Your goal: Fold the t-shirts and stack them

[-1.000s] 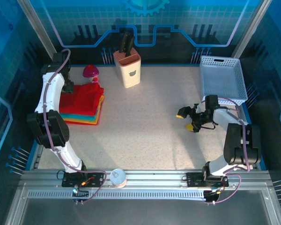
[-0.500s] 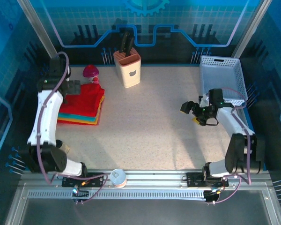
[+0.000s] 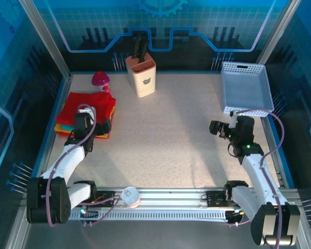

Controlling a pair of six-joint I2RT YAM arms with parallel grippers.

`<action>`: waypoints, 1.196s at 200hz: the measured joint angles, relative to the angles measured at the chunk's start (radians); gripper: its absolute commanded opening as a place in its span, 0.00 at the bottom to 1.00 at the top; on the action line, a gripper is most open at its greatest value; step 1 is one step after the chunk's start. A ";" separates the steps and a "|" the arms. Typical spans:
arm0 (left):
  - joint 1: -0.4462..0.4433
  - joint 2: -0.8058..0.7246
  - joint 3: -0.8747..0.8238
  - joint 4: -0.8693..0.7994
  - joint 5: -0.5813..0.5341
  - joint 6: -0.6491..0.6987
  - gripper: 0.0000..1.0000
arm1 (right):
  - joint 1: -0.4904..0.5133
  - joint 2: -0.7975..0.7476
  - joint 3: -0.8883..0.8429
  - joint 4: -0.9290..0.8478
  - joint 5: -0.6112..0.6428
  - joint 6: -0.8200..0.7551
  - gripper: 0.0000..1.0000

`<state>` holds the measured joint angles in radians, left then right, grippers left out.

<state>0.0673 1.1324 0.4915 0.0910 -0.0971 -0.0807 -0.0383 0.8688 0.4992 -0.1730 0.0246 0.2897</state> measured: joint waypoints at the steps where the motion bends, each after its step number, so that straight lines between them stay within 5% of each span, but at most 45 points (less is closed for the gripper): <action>1: 0.000 0.004 -0.005 0.011 0.001 0.000 0.99 | 0.000 -0.001 -0.005 0.003 0.003 -0.001 1.00; 48: 0.000 0.140 -0.117 0.412 0.002 0.000 0.99 | 0.001 0.076 -0.193 0.338 0.125 -0.088 1.00; 122: -0.001 0.402 -0.207 0.941 0.039 0.012 0.99 | -0.011 0.476 -0.238 0.953 0.087 -0.116 1.00; 170: -0.020 0.406 -0.158 0.900 0.032 0.017 0.99 | 0.067 0.657 -0.190 1.080 0.081 -0.199 1.00; 239: -0.044 0.406 -0.133 0.860 0.020 0.038 0.99 | 0.112 0.665 -0.130 1.071 0.163 -0.251 1.00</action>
<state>0.0231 1.5383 0.3584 0.9508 -0.0772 -0.0429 0.0734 1.5341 0.3687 0.8982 0.1871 0.0387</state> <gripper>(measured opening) 0.992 0.996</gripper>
